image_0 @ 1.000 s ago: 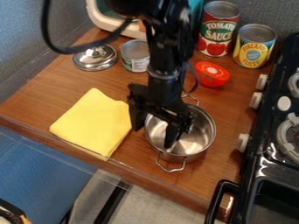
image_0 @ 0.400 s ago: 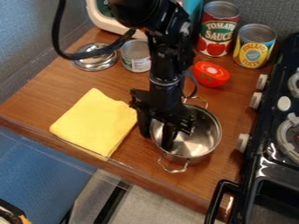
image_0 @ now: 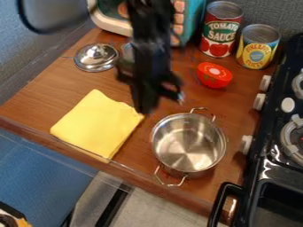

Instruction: Move the silver bowl to the bottom left corner side of the table

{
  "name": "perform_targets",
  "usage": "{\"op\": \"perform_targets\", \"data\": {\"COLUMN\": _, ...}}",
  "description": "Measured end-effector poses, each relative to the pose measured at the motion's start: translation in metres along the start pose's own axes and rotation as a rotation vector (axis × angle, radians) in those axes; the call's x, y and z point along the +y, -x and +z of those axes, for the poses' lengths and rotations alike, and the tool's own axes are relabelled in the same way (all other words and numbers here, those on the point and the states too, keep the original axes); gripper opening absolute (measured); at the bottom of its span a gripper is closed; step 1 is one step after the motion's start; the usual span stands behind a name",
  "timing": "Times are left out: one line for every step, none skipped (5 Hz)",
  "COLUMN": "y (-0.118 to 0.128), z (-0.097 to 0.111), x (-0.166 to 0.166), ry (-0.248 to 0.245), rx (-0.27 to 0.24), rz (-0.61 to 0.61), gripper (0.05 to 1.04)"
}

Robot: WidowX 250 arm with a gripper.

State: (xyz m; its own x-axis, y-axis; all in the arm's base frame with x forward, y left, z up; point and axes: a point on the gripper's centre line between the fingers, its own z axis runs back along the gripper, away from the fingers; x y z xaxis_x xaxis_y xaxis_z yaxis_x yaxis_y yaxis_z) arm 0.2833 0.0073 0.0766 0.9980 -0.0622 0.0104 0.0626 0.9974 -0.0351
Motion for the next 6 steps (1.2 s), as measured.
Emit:
{"op": "perform_targets", "data": {"y": -0.007, "z": 0.026, "x": 0.041, "ry": 0.026, "rx": -0.023, "rz": 0.067, "gripper": 0.053}}
{"op": "perform_targets", "data": {"y": -0.009, "z": 0.026, "x": 0.089, "ry": 0.031, "rx": -0.014, "rz": 0.135, "gripper": 0.073}}
{"op": "perform_targets", "data": {"y": -0.01, "z": 0.021, "x": 0.099, "ry": 0.033, "rx": -0.005, "rz": 0.117, "gripper": 0.216}}
{"op": "perform_targets", "data": {"y": -0.007, "z": 0.005, "x": 0.075, "ry": 0.024, "rx": 0.024, "rz": 0.049, "gripper": 0.472}}
{"op": "perform_targets", "data": {"y": -0.005, "z": 0.002, "x": 0.04, "ry": 0.001, "rx": 0.003, "rz": -0.025, "gripper": 0.784}}
{"op": "perform_targets", "data": {"y": -0.003, "z": 0.0, "x": 0.011, "ry": -0.009, "rx": -0.015, "rz": -0.074, "gripper": 1.001}}
